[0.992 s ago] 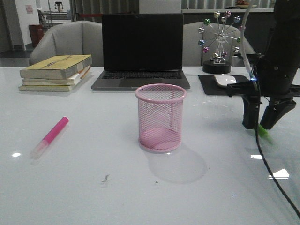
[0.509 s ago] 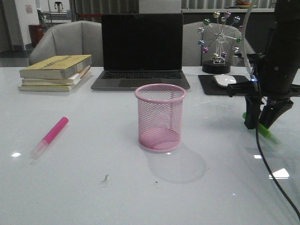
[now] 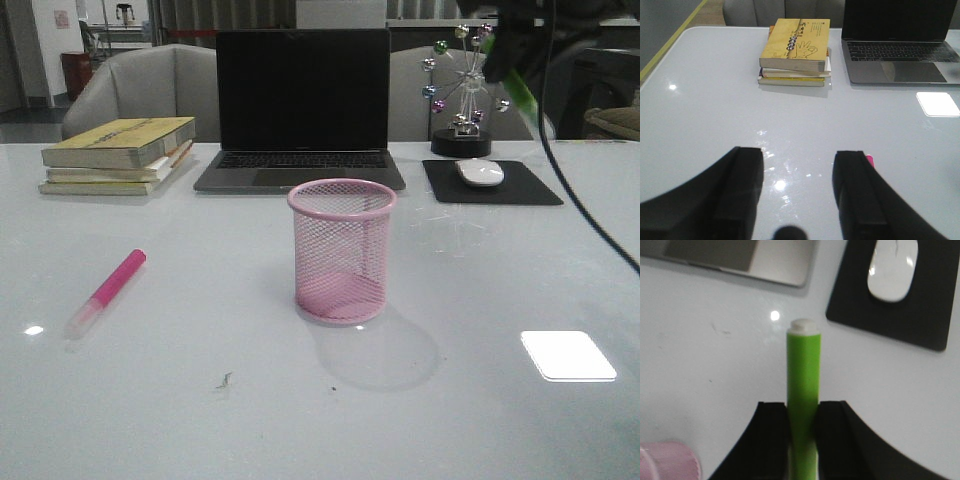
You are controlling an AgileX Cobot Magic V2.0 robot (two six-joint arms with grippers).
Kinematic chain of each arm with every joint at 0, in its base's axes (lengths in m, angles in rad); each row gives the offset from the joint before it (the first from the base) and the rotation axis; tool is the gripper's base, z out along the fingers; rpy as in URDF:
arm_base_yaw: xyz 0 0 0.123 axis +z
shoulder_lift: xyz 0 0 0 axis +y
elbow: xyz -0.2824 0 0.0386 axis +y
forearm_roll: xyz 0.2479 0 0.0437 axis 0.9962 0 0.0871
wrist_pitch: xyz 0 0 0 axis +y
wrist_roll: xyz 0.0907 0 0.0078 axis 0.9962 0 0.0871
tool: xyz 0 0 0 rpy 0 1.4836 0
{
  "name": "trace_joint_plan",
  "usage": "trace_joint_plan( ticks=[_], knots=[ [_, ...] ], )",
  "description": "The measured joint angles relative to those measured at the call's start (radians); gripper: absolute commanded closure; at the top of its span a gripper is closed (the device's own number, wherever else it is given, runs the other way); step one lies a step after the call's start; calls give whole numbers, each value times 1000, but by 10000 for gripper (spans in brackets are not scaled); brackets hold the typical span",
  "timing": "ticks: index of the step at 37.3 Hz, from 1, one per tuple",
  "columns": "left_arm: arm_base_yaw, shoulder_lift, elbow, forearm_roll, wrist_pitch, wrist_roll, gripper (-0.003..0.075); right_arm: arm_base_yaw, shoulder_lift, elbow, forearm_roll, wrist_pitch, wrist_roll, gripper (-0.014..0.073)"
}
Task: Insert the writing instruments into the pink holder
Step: 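Lift the green marker upright with the right gripper toward the pink holder, then lower the green marker into the pink holder and open the right gripper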
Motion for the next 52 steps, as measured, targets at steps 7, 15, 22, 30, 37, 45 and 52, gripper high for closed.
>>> trace_joint_plan(
  ticks=[7,15,22,30,37,45,52],
  knots=[
    [0,0,0,0,0,0,336,93,-100,44,-22,-147,0,536],
    [0,0,0,0,32,0,336,194,-188,226,-22,-436,0,536],
    [0,0,0,0,73,0,336,288,-191,407,-18,-725,0,536],
    [0,0,0,0,79,0,336,363,-71,548,-18,-933,0,536],
    [0,0,0,0,79,0,336,369,13,561,-23,-1044,0,536],
    [0,0,0,0,79,0,336,369,37,561,-23,-1027,0,451],
    [0,0,0,0,79,0,336,369,38,561,-18,-955,0,146]
  ],
)
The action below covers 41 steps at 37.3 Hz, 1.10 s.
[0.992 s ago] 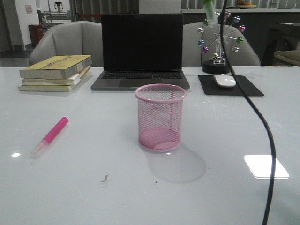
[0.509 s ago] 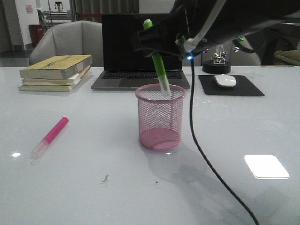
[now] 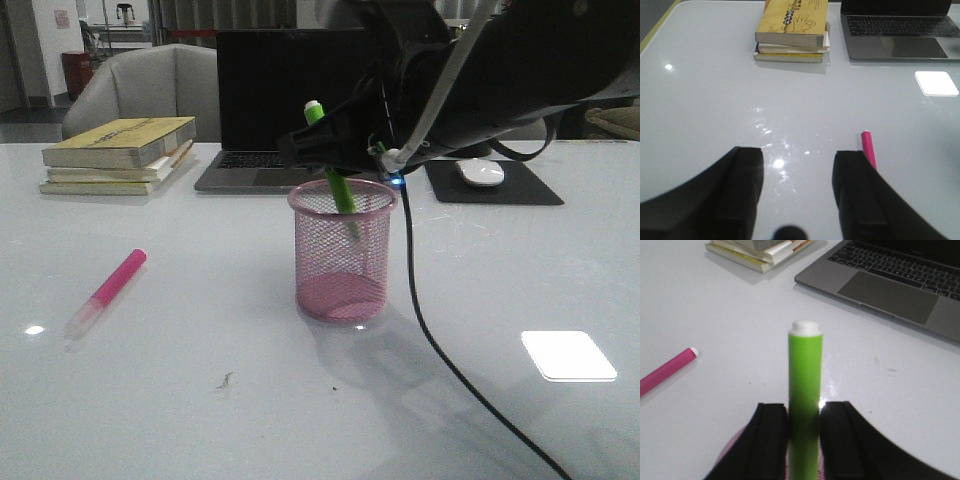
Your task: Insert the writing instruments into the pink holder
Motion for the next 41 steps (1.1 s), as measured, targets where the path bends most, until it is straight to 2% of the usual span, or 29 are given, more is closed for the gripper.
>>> trace_joint_plan(
  ticks=[6,13,22,29,41],
  knots=[
    [0,0,0,0,4,0,336,0,-11,0,63,50,0,128],
    [0,0,0,0,6,0,336,0,-122,0,86,116,-8,128],
    [0,0,0,0,6,0,336,-28,-356,0,87,307,-132,128],
    [0,0,0,0,6,0,336,-148,-553,0,89,534,-146,128],
    [0,0,0,0,-1,0,335,-441,-816,6,84,896,-148,128]
  ],
)
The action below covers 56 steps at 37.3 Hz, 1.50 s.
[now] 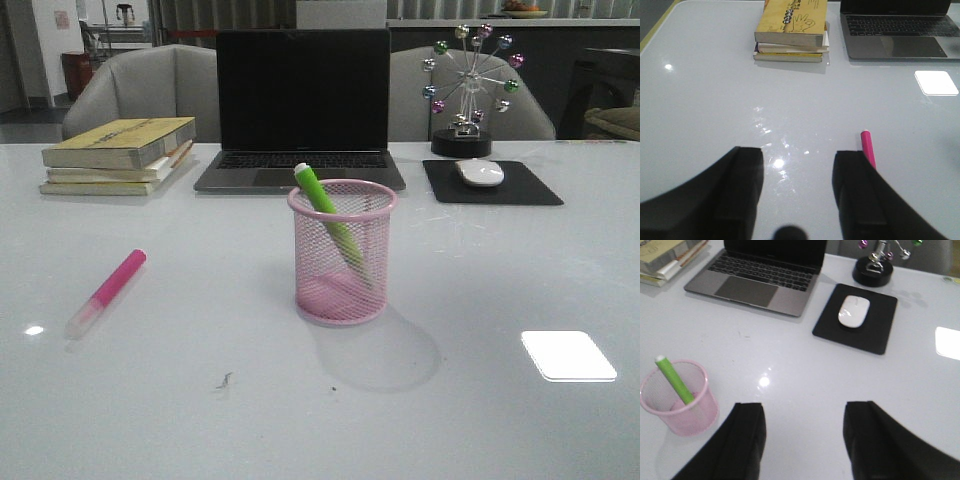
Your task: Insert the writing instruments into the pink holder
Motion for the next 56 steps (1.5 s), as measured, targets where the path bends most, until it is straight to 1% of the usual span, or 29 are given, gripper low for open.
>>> trace_joint_plan(
  ticks=[5,12,20,27,32,36,46,50,56],
  knots=[
    [0,0,0,0,-6,0,335,-76,-99,55,-9,79,0,128],
    [0,0,0,0,-7,0,335,-145,-240,183,-11,133,0,128],
    [0,0,0,0,-5,0,334,-163,-346,298,-13,174,16,128],
    [0,2,-25,-3,44,0,335,-165,-359,323,-13,201,27,128],
    [0,37,-96,-3,95,0,334,-165,-359,323,-13,201,27,128],
    [-17,108,-175,-3,131,0,335,-165,-359,323,-13,201,27,128],
    [-132,381,-378,0,200,0,335,-165,-359,323,-13,201,29,128],
    [-155,505,-469,-2,269,0,335,-165,-359,323,-13,206,29,128],
    [-161,725,-640,-11,442,0,335,-165,-359,323,-13,229,29,128]
  ],
)
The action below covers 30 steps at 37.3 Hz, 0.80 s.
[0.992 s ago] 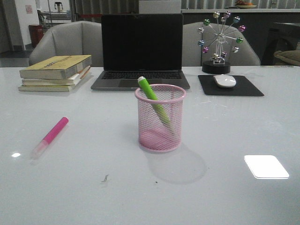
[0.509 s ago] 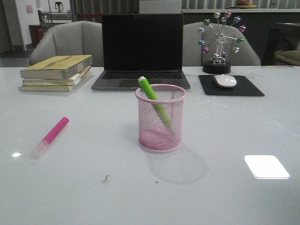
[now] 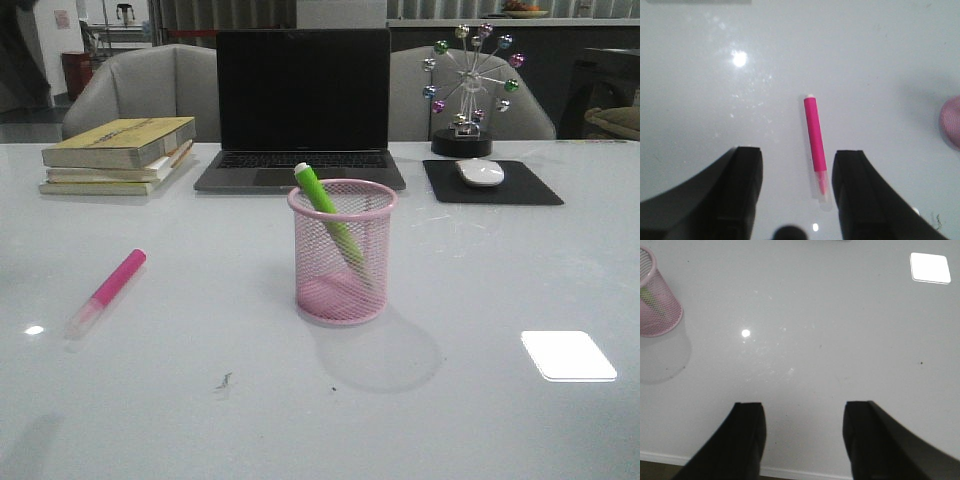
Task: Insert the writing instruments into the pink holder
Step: 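Lower the left gripper over the pink marker and close on it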
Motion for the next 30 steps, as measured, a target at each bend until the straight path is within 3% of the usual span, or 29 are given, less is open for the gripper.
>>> trace_joint_plan(
  ticks=[12,30],
  knots=[
    [0,331,-273,-9,147,0,335,0,0,0,0,3,0,128],
    [-11,533,-320,-50,171,0,335,0,0,0,0,4,0,128]
  ],
)
